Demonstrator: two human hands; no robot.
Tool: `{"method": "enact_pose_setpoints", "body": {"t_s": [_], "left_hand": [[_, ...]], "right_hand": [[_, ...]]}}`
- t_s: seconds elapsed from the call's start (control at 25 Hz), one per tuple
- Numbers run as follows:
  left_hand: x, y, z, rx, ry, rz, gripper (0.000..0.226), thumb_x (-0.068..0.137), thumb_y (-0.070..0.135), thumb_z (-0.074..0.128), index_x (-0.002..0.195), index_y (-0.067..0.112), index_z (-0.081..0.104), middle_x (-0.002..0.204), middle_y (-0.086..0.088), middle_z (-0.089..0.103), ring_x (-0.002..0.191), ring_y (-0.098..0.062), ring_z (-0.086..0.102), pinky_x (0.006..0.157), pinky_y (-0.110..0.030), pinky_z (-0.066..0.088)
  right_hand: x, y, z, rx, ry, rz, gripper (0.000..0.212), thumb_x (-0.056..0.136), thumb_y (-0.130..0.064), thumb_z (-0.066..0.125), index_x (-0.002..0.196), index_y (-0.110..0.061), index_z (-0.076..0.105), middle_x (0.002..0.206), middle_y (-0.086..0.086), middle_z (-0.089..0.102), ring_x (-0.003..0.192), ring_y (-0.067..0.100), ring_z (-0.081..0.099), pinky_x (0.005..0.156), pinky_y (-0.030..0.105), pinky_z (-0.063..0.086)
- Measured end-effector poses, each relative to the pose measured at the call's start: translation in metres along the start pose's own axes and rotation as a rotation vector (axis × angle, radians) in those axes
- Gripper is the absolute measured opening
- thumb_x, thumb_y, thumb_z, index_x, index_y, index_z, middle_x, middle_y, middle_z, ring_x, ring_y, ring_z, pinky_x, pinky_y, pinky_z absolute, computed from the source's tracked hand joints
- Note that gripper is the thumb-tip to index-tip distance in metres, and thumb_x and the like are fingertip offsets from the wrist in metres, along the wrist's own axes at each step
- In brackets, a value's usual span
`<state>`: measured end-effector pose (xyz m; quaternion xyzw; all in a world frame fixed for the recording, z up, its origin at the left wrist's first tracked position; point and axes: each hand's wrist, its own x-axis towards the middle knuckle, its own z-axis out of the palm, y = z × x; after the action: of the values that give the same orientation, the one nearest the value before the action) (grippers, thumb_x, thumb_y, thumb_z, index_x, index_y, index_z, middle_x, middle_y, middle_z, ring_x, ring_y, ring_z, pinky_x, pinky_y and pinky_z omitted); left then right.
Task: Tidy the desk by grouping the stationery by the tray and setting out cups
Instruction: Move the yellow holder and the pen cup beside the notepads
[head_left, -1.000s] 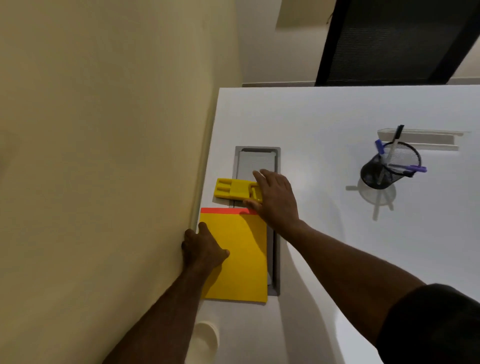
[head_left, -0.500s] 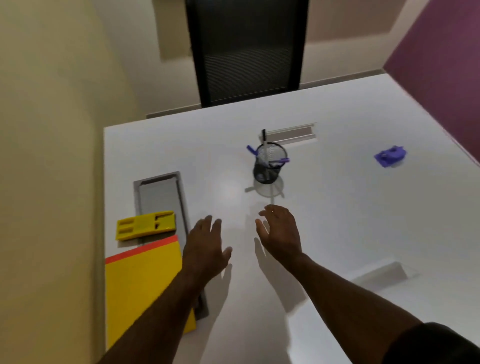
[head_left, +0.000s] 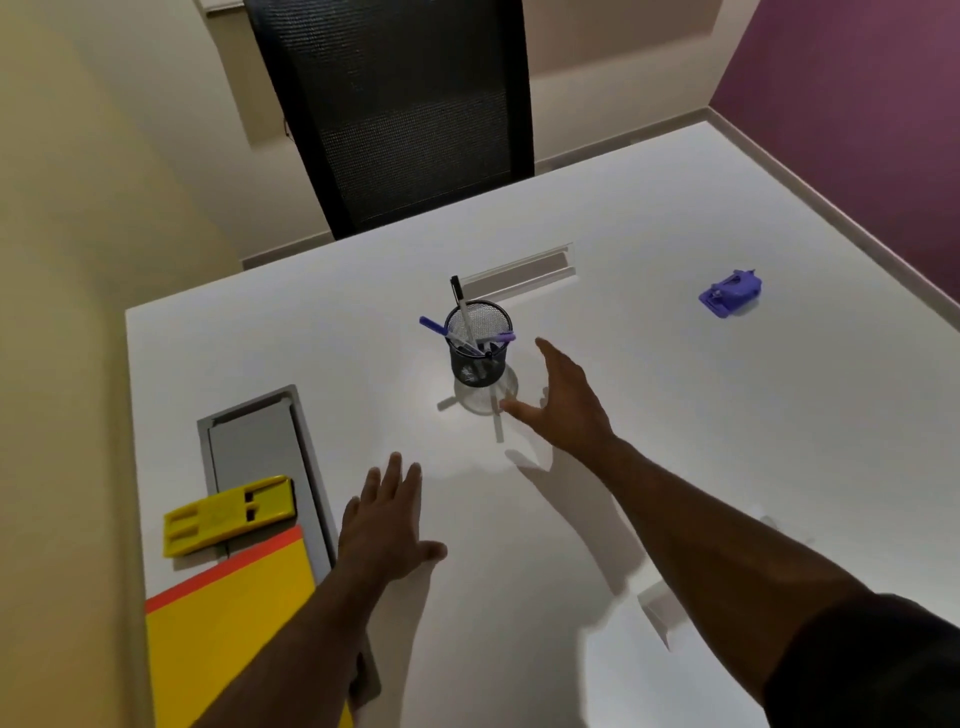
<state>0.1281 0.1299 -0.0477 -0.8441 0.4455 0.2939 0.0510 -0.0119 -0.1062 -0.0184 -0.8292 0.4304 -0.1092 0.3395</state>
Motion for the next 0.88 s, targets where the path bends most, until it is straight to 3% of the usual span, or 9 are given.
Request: {"method": "enact_pose_setpoints", "body": {"t_s": [0.16, 0.44, 0.68, 0.8, 0.88], "left_hand": [[0.001, -0.011, 0.007, 0.001, -0.022, -0.009, 0.123, 0.069, 0.079, 0.057, 0.149, 0.029, -0.023, 0.153, 0.002, -0.037, 0.148, -0.028, -0.022, 0.119, -0.054, 0.005], [0.004, -0.021, 0.019, -0.03, -0.073, 0.011, 0.122, 0.068, 0.086, 0.046, 0.134, 0.033, -0.042, 0.146, 0.005, -0.05, 0.136, -0.022, -0.042, 0.116, -0.052, -0.012], [0.007, -0.024, 0.022, -0.06, -0.113, 0.032, 0.122, 0.065, 0.089, 0.044, 0.132, 0.038, -0.045, 0.141, 0.006, -0.055, 0.134, -0.023, -0.046, 0.112, -0.051, -0.02], [0.008, -0.025, 0.023, -0.065, -0.121, 0.04, 0.122, 0.064, 0.089, 0.044, 0.129, 0.041, -0.047, 0.139, 0.008, -0.057, 0.133, -0.023, -0.048, 0.111, -0.051, -0.022], [0.009, -0.025, 0.023, -0.065, -0.121, 0.041, 0.121, 0.064, 0.089, 0.044, 0.128, 0.043, -0.048, 0.139, 0.008, -0.057, 0.133, -0.023, -0.048, 0.111, -0.051, -0.022]], "right_hand": [[0.04, -0.021, 0.005, 0.006, -0.063, -0.058, 0.12, 0.061, -0.074, 0.068, 0.151, -0.022, 0.007, 0.161, 0.007, 0.017, 0.147, 0.026, 0.016, 0.116, 0.045, 0.023], [0.111, -0.064, 0.0, -0.063, -0.12, -0.179, 0.123, 0.053, -0.089, 0.05, 0.15, -0.021, 0.018, 0.16, 0.007, 0.021, 0.147, 0.029, 0.017, 0.116, 0.049, 0.021], [0.137, -0.094, 0.008, 0.009, -0.27, -0.194, 0.12, 0.051, -0.081, 0.063, 0.148, -0.024, 0.021, 0.15, 0.005, 0.043, 0.135, 0.029, 0.041, 0.109, 0.049, 0.037], [0.138, -0.104, 0.017, 0.095, -0.312, -0.224, 0.105, 0.061, -0.067, 0.074, 0.145, -0.025, 0.027, 0.141, 0.005, 0.053, 0.123, 0.022, 0.052, 0.097, 0.034, 0.041], [0.136, -0.109, 0.024, 0.149, -0.275, -0.25, 0.083, 0.071, -0.05, 0.077, 0.14, -0.023, 0.039, 0.127, 0.004, 0.064, 0.106, 0.014, 0.06, 0.089, 0.027, 0.046]]}}
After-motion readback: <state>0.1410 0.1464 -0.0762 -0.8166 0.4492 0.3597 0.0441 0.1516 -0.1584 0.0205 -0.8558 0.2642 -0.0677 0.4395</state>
